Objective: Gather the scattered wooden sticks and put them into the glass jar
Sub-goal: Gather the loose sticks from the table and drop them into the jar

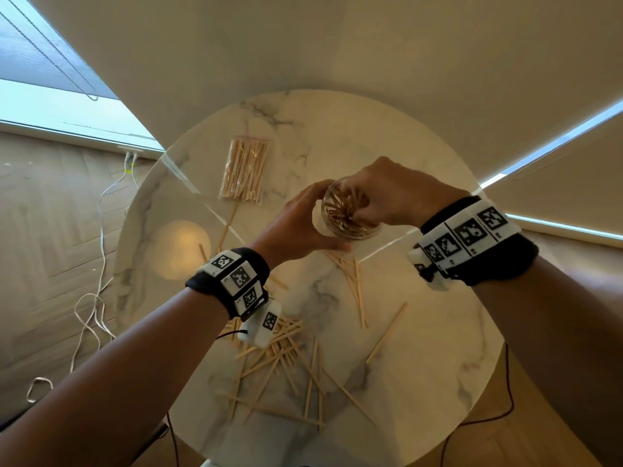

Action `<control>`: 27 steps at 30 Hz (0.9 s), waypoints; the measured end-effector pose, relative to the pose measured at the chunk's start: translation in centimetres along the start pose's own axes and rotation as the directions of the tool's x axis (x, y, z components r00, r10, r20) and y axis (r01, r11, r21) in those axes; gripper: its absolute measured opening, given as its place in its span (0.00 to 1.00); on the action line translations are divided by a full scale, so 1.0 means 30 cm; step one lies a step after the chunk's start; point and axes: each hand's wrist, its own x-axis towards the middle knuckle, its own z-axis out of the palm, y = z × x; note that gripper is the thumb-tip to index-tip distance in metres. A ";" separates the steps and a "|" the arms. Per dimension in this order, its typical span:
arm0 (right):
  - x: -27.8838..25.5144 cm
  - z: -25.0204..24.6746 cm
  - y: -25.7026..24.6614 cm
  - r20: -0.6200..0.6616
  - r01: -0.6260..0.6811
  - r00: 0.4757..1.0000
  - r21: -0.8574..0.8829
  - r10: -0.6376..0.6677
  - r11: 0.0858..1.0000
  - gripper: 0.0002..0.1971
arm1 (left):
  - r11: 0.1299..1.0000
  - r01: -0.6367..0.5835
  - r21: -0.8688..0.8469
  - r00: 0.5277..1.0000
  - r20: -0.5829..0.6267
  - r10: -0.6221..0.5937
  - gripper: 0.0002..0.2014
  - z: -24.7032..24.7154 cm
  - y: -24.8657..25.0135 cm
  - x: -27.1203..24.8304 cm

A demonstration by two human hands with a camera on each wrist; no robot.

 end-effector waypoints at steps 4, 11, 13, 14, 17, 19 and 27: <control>-0.001 0.018 -0.037 -0.002 -0.022 1.000 0.086 0.022 0.996 0.24 | 0.999 0.002 -0.050 1.000 -0.006 -0.002 0.51 -0.007 0.004 -0.005; -0.017 0.017 -0.015 -0.151 0.038 0.988 0.181 -0.011 0.983 0.06 | 1.000 0.013 -0.021 1.000 0.021 -0.012 0.52 -0.011 0.014 -0.003; -0.028 -0.016 0.001 -0.232 0.019 0.972 0.252 0.041 0.968 0.07 | 1.000 0.003 -0.012 1.000 0.025 -0.002 0.52 -0.009 0.010 -0.003; -0.033 -0.022 0.004 -0.215 0.016 0.976 0.257 0.041 0.966 0.07 | 1.000 0.001 -0.008 1.000 0.026 -0.001 0.52 -0.009 0.008 -0.003; -0.041 0.013 -0.017 -0.043 0.039 0.998 0.078 -0.036 0.996 0.08 | 1.000 0.002 -0.006 1.000 0.022 -0.002 0.52 -0.010 0.009 -0.001; -0.039 0.031 -0.021 -0.016 0.041 0.999 0.013 -0.041 0.999 0.12 | 1.000 -0.006 -0.010 1.000 0.020 0.006 0.52 -0.011 0.012 -0.001; -0.053 0.002 -0.048 0.069 0.089 0.994 0.023 -0.090 0.996 0.11 | 1.000 0.001 -0.027 1.000 0.026 0.000 0.52 -0.011 0.010 -0.003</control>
